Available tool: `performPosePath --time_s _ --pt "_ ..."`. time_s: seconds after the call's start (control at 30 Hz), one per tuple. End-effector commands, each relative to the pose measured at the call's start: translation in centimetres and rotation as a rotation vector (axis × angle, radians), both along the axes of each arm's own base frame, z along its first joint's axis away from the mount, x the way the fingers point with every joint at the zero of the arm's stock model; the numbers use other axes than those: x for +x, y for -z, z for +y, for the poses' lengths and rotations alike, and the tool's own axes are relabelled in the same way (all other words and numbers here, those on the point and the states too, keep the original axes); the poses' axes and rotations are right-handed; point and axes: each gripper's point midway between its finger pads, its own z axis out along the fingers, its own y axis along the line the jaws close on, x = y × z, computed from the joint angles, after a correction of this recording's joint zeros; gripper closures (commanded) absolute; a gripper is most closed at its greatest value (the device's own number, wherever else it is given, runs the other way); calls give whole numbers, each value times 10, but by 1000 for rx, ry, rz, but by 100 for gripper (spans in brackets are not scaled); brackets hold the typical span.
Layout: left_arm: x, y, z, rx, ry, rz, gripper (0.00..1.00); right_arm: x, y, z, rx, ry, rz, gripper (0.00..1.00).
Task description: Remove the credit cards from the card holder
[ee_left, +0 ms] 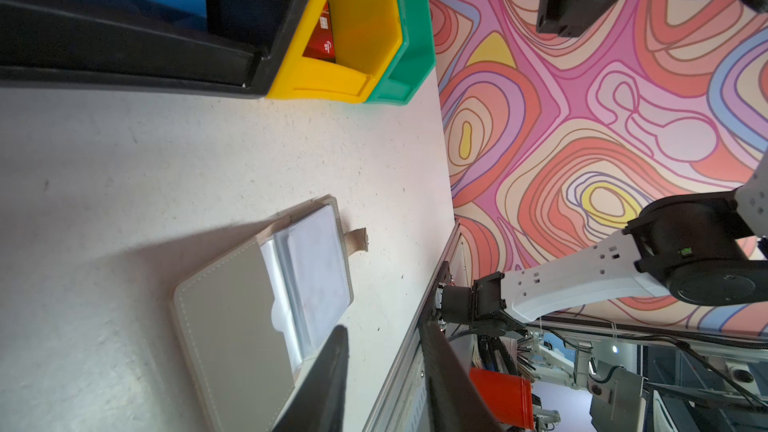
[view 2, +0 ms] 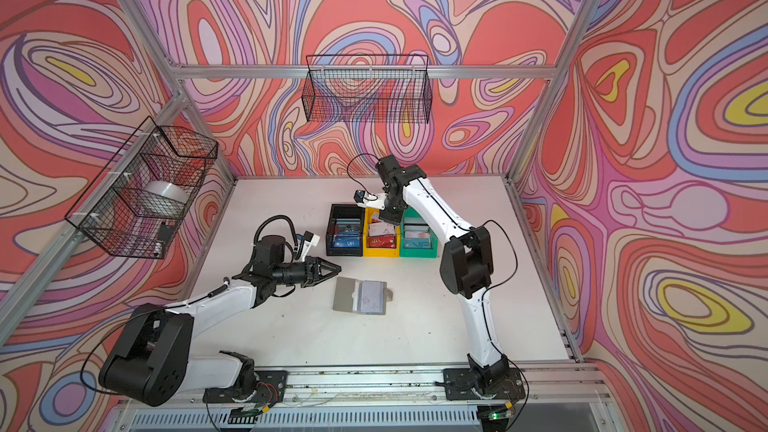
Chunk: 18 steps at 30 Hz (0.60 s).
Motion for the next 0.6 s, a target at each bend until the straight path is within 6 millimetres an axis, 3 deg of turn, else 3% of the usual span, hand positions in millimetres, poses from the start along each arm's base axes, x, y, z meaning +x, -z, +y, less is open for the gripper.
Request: performPosePath --time_s 0.0,0.33,0.57 --pt "3 -7 0 -11 6 -24 66 8 9 6 -6 -26 -5 100" --pt "3 -5 3 -7 -2 -21 66 -4 30 11 -26 -80 70 100" --pt "4 -3 3 -8 -1 -16 66 -25 37 17 -35 -119 128 100"
